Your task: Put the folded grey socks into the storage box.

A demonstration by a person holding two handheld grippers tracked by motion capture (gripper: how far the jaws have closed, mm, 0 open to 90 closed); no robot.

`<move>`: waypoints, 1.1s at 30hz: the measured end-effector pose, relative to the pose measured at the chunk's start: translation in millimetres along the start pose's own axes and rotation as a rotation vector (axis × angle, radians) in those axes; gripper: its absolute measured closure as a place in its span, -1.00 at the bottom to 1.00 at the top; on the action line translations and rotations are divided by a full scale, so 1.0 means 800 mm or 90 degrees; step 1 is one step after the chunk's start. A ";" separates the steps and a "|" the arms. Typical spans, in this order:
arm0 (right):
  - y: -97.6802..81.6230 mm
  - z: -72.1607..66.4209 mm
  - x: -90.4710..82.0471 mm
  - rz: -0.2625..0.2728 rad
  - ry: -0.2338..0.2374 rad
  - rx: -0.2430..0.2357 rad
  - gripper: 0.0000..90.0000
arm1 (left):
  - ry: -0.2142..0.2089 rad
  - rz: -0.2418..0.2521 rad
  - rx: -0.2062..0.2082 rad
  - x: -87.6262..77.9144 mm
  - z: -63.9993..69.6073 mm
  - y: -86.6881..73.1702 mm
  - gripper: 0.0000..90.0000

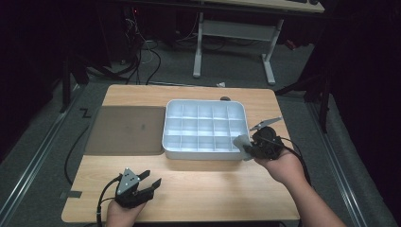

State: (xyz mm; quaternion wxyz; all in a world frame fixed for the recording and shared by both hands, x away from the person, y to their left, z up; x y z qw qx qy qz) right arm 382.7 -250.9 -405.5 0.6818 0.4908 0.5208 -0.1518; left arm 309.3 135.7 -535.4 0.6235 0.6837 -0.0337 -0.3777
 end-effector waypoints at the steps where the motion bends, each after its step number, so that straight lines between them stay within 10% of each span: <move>1: 0.003 0.002 0.003 -0.007 -0.004 0.002 0.65 | -0.003 -0.001 -0.001 0.000 0.000 0.000 -0.01; 33: 0.036 0.034 0.078 -0.127 -0.050 0.058 0.65 | -0.010 -0.003 -0.005 -0.001 -0.004 -0.001 -0.01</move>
Point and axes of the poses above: each handheld gripper's, and its own axes: x roughly forward along the jaws, y roughly out of its top, z roughly to its right, the point moved 3 cm from there along x, roughly forward along the jaws, and after that the axes turned 6 degrees about y, right-handed, at the moved point
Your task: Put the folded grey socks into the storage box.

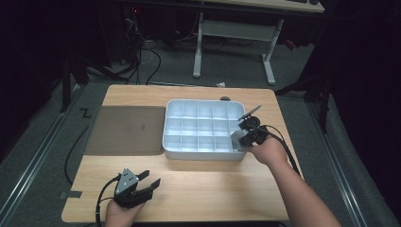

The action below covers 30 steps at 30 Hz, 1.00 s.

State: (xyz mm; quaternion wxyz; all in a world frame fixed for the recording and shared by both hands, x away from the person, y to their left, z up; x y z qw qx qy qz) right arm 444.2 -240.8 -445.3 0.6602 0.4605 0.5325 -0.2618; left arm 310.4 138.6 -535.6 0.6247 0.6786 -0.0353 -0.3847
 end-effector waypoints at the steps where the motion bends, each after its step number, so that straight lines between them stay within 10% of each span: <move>1: 0.000 0.000 0.002 -0.003 -0.004 -0.002 0.65 | 0.000 0.000 0.000 0.000 0.000 0.000 -0.01; 30: 0.005 -0.005 0.039 -0.064 -0.033 -0.026 0.66 | -0.002 -0.001 -0.004 0.000 -0.002 0.000 -0.01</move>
Point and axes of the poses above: each handheld gripper's, and its own axes: x roughly forward along the jaws, y roughly out of its top, z roughly to its right, the point moved 3 cm from there along x, roughly forward along the jaws, and after that the axes turned 6 degrees about y, right-handed, at the moved point
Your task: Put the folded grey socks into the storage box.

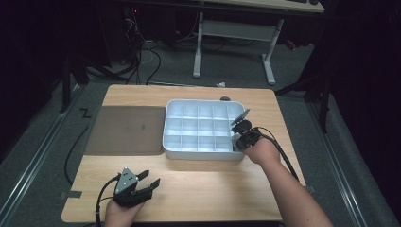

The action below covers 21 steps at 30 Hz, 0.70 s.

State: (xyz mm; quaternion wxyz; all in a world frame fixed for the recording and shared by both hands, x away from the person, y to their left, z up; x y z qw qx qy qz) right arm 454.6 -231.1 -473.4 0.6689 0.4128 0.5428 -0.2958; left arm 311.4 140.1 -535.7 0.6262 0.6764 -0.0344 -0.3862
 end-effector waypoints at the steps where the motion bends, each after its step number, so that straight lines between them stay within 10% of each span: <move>1: 0.000 0.000 0.001 0.000 0.002 -0.001 0.66 | 0.000 0.000 -0.001 0.000 0.000 0.000 -0.01; 21: -0.003 0.002 0.008 0.002 0.018 0.014 0.62 | 0.000 0.003 -0.004 0.000 0.001 0.000 -0.01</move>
Point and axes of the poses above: each handheld gripper's, and its own axes: x roughly forward along the jaws, y roughly out of its top, z roughly to its right, the point moved 3 cm from there along x, roughly forward along the jaws, and after that the axes turned 6 degrees about y, right-handed, at the moved point
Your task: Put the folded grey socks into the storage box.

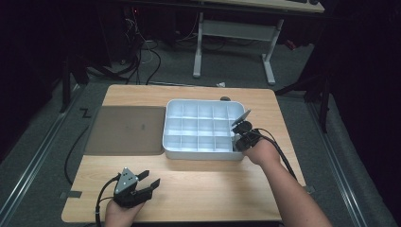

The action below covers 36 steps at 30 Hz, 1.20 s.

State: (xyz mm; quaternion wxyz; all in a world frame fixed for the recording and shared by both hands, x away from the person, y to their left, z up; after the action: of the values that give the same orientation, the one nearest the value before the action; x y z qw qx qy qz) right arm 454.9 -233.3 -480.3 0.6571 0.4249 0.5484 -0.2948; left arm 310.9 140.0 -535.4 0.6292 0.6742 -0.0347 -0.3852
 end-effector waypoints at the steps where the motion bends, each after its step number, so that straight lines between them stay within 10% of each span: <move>1: 0.000 0.000 0.000 0.000 0.001 0.000 0.61 | 0.000 0.000 -0.001 0.000 0.000 0.000 -0.01; 20: 0.009 0.000 -0.028 0.018 0.034 0.013 0.34 | -0.001 0.000 -0.004 -0.001 -0.002 0.001 -0.01; 25: 0.023 0.002 -0.039 0.031 0.015 -0.004 0.96 | -0.002 -0.001 -0.004 -0.001 -0.002 0.000 -0.01; 36: 0.026 0.005 -0.005 -0.034 -0.001 -0.007 1.00 | -0.004 -0.001 -0.004 -0.001 -0.003 0.000 -0.01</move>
State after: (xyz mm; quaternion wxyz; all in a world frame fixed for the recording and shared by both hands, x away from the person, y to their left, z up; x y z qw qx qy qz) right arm 473.3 -227.4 -471.6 0.6519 0.4063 0.5605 -0.3095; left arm 311.9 142.3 -535.6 0.6310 0.6707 -0.0350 -0.3882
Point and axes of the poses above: each handheld gripper's, and its own axes: x roughly forward along the jaws, y roughly out of its top, z roughly to its right, the point moved 3 cm from there along x, roughly forward along the jaws, and after that the axes turned 6 degrees about y, right-handed, at the moved point
